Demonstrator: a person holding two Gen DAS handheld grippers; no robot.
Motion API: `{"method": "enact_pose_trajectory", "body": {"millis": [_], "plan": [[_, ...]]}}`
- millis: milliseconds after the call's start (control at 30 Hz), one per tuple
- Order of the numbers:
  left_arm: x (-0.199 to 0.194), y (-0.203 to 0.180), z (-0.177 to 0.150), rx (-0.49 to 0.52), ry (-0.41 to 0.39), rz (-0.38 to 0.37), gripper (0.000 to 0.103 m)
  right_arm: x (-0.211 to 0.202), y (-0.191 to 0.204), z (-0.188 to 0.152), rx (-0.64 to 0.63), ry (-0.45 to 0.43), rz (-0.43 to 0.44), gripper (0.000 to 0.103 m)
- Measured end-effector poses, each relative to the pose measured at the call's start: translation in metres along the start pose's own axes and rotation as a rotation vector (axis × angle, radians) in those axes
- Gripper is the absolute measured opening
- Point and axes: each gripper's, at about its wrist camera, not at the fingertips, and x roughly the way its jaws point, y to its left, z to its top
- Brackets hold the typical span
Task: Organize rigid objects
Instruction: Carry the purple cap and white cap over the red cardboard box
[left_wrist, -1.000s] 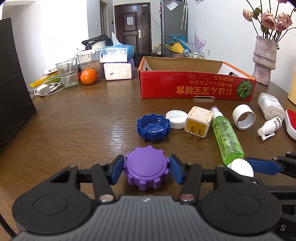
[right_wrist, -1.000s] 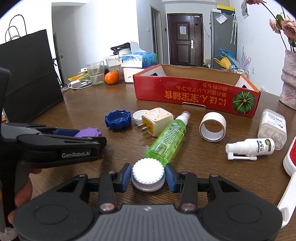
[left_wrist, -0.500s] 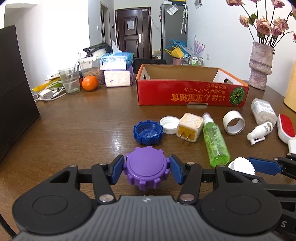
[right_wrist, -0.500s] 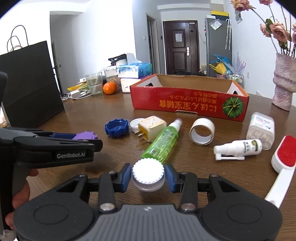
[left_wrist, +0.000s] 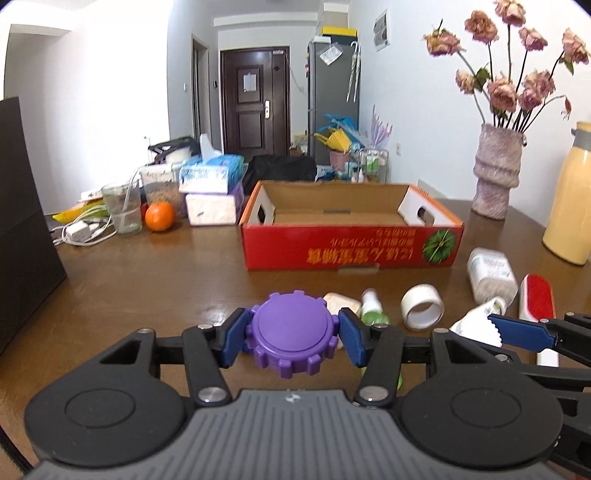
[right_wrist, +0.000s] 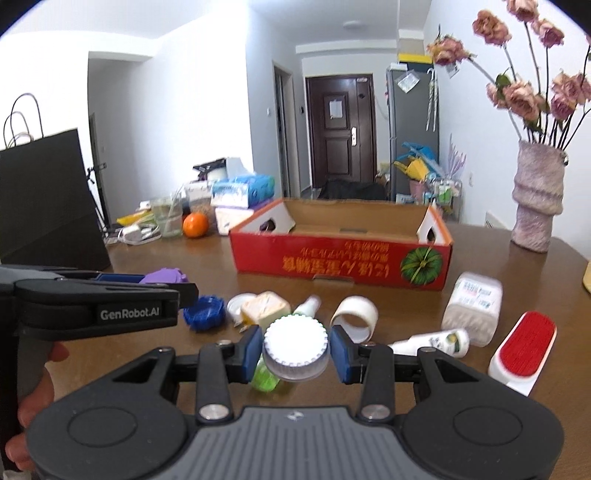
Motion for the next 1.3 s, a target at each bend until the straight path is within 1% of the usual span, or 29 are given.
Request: {"method": "enact_pose_trajectory", "body": {"millis": [233,367,967,1300], "plan": [[0.0,-0.012,0.022,-0.003,-0.048,-0.014,0.055,0.0,-0.01,0.02,0.013,-0.056,-0.025,0.039],[0.004,-0.016,0.033,-0.009,-0.061,-0.018,0.055,0.003,-0.014,0.03,0.017,-0.077,-0.032,0.039],[0.041,-0.028,0.071,-0.059,-0.075,-0.012,0.055,0.033,-0.039,0.073,0.05,-0.139,-0.073,0.039],[0.075,-0.03,0.096,-0.09,-0.075,0.007,0.055,0.062,-0.053,0.096,0.067,-0.145,-0.082,0.039]]}}
